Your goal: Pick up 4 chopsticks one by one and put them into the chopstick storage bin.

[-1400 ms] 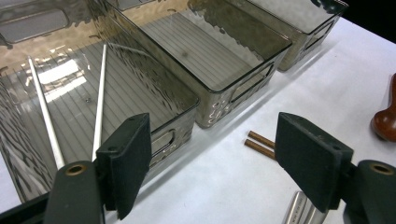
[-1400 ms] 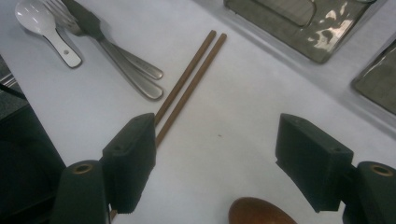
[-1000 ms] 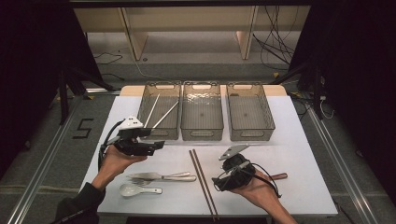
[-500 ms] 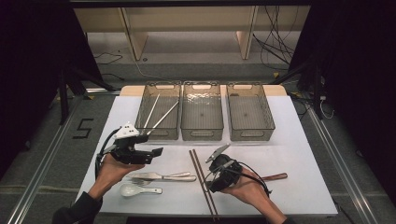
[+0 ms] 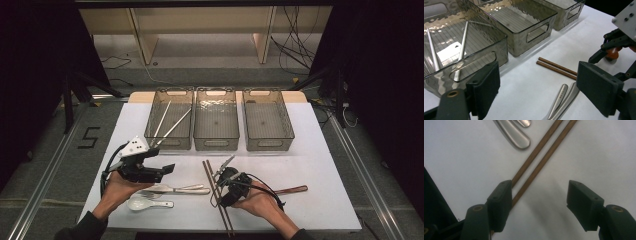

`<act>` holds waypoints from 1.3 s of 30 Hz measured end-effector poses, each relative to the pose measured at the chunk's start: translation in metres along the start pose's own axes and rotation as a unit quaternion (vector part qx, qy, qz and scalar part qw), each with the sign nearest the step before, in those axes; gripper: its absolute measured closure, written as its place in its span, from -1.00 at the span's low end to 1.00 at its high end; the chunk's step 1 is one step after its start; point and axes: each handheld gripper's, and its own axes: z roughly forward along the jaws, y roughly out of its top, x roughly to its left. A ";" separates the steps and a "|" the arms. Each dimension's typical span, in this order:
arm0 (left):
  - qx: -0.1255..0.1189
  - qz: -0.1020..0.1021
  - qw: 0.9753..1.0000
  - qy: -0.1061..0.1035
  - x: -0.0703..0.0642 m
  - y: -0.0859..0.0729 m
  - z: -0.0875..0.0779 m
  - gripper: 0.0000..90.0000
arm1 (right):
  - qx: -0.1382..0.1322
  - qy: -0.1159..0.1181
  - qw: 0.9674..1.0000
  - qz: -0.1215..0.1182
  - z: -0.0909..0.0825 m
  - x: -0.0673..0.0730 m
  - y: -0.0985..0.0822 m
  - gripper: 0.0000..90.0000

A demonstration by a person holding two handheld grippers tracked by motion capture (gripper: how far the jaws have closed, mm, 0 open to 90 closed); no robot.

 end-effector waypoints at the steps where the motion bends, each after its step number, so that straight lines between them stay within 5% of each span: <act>1: 0.001 0.000 1.000 -0.001 0.000 0.000 0.000 -0.58 | 0.001 0.000 1.000 -0.001 0.001 0.000 0.001 -0.15; 19: 0.014 0.005 1.000 0.002 -0.001 -0.005 0.003 -0.58 | 0.030 0.003 0.999 -0.026 0.012 -0.001 0.004 -0.01; 39: 0.022 0.011 1.000 0.002 -0.003 -0.005 0.004 -0.57 | 0.056 -0.001 0.998 -0.034 0.011 -0.002 0.006 0.48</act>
